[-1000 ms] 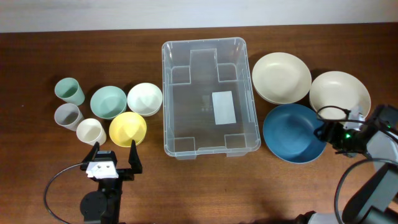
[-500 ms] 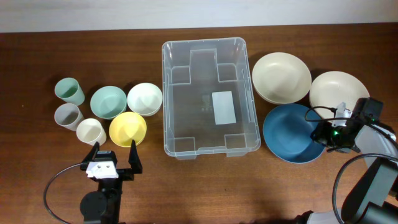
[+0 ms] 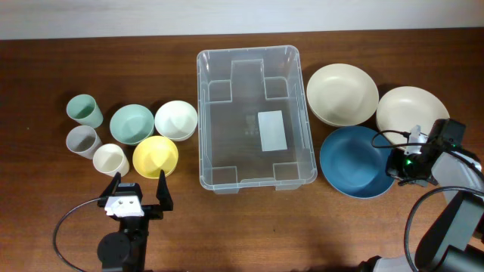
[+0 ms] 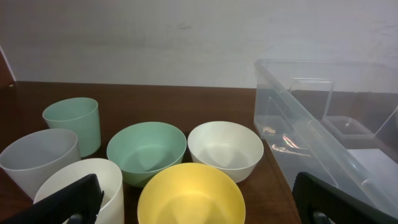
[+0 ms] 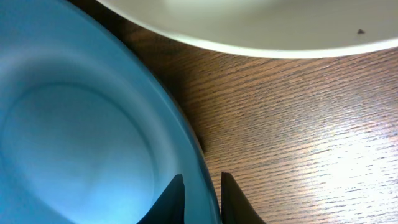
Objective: Pack container
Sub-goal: 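Lower the right gripper onto the blue bowl's right rim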
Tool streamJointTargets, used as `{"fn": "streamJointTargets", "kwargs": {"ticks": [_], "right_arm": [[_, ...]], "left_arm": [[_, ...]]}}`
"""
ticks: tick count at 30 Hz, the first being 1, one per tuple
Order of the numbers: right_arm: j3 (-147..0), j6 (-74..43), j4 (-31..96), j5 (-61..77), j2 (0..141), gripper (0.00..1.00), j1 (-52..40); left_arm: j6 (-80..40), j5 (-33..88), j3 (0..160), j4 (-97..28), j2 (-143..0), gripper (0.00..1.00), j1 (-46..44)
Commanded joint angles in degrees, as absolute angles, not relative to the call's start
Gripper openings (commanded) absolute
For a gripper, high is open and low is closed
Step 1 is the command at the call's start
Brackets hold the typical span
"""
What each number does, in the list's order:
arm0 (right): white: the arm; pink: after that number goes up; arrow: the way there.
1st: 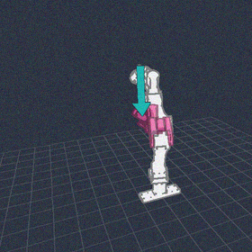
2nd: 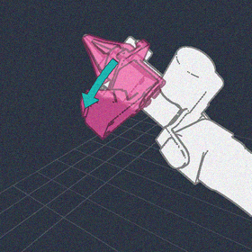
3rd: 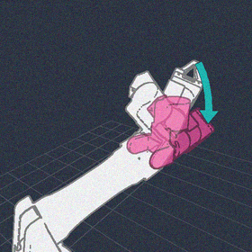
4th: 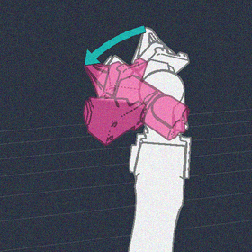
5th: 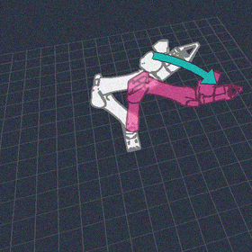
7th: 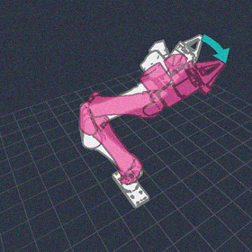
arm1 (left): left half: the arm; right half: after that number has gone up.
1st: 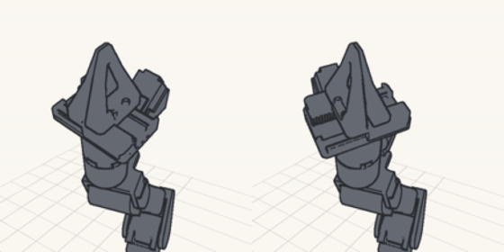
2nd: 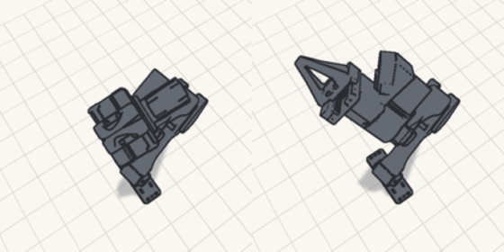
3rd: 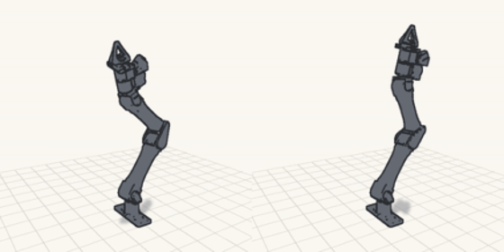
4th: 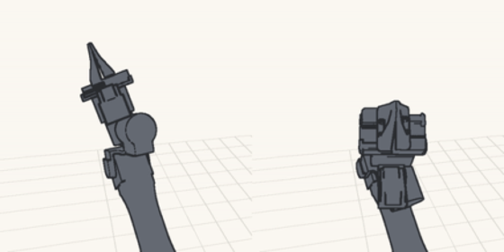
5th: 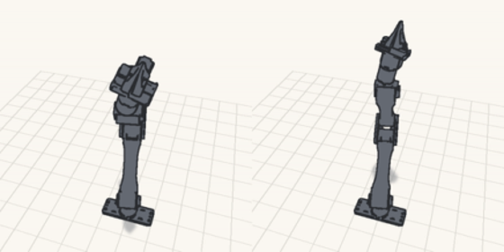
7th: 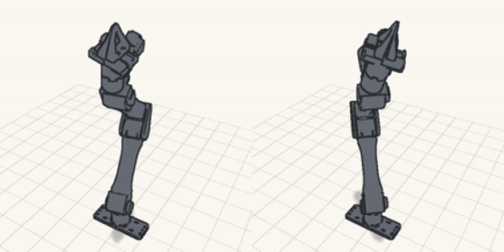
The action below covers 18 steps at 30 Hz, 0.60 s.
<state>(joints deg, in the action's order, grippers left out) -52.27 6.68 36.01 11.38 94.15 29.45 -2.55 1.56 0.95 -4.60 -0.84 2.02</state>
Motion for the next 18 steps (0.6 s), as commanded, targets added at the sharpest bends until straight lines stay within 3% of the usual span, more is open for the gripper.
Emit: {"fn": "streamJointTargets", "kwargs": {"ticks": [1, 9, 12, 14, 15, 17, 18], "right_arm": [[-51.88, 7.05, 36.14, 10.66, 94.56, 0.15, 29.26], [-50.33, 5.08, 33.98, 9.39, 94.56, 0.09, 29.28], [-50.33, 5.06, 34.0, 9.41, 94.56, 0.31, 29.28], [-50.33, 5.06, 33.93, 9.41, 94.56, 0.37, 29.26], [-50.33, 5.06, 33.95, 9.43, 94.56, 0.36, 29.28], [-50.33, 4.95, 33.98, 9.43, 94.56, 0.06, 29.26], [-50.33, 4.25, 33.98, 9.41, 94.56, 0.04, 29.26]], "left_arm": [[-1.45, 2.17, 0.51, -4.58, -0.4, 1.0, 2.09], [-1.45, 2.17, 0.51, -4.58, -0.4, 1.0, 2.09], [-1.45, 2.17, 0.51, -4.58, -0.4, 1.0, 2.09], [-1.45, 2.17, 0.51, -4.58, -0.4, 1.0, 2.09], [-1.45, 2.17, 0.51, -4.58, -0.4, 1.0, 2.09], [-1.45, 2.17, 0.51, -4.58, -0.4, 1.0, 2.09], [-1.45, 2.17, 0.51, -4.58, -0.4, 1.0, 2.09]]}}
